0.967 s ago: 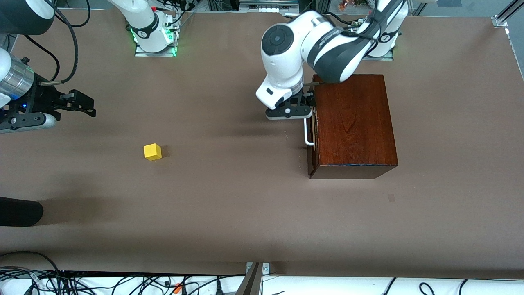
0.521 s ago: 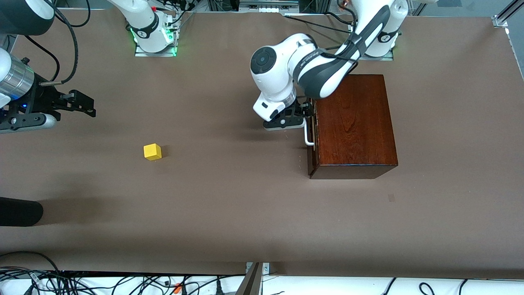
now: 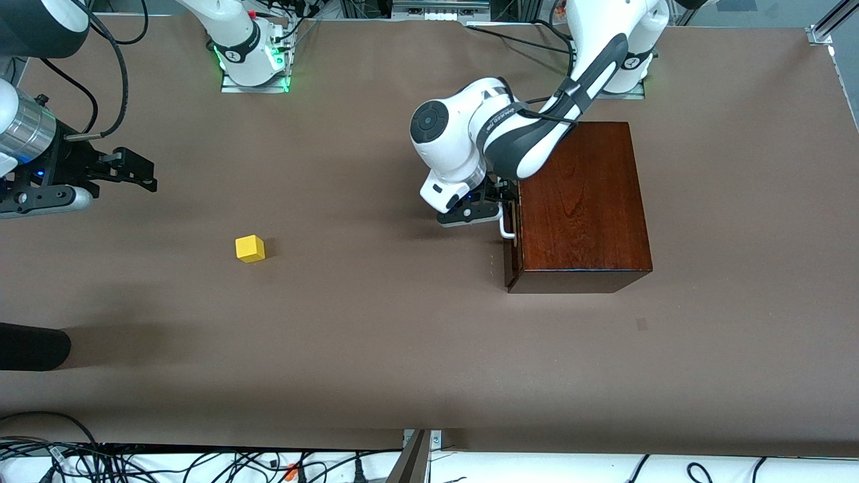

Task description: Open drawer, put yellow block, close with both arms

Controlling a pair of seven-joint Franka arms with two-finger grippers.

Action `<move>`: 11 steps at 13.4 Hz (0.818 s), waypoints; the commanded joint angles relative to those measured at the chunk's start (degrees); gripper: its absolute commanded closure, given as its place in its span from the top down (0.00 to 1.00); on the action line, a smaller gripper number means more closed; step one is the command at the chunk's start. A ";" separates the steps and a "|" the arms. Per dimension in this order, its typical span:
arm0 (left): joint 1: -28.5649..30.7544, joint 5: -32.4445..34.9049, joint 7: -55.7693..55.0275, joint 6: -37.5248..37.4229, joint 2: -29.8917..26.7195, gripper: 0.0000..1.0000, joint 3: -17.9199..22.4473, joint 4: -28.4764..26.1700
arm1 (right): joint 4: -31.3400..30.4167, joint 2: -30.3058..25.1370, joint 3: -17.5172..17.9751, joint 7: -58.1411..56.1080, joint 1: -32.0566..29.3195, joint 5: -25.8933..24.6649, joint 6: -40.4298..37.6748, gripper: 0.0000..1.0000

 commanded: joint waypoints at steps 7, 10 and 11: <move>-1.62 4.62 -4.06 0.33 3.28 1.00 0.05 1.32 | 0.12 -0.06 -0.02 -0.06 -0.19 0.38 0.31 1.00; -1.71 4.54 -4.06 0.33 3.37 1.00 0.05 1.41 | 0.12 -0.06 -0.02 -0.06 -0.19 0.30 0.31 1.00; -1.71 4.36 -4.06 0.33 3.37 1.00 0.05 1.41 | 0.12 -0.06 -0.02 -0.06 -0.19 0.38 0.31 1.00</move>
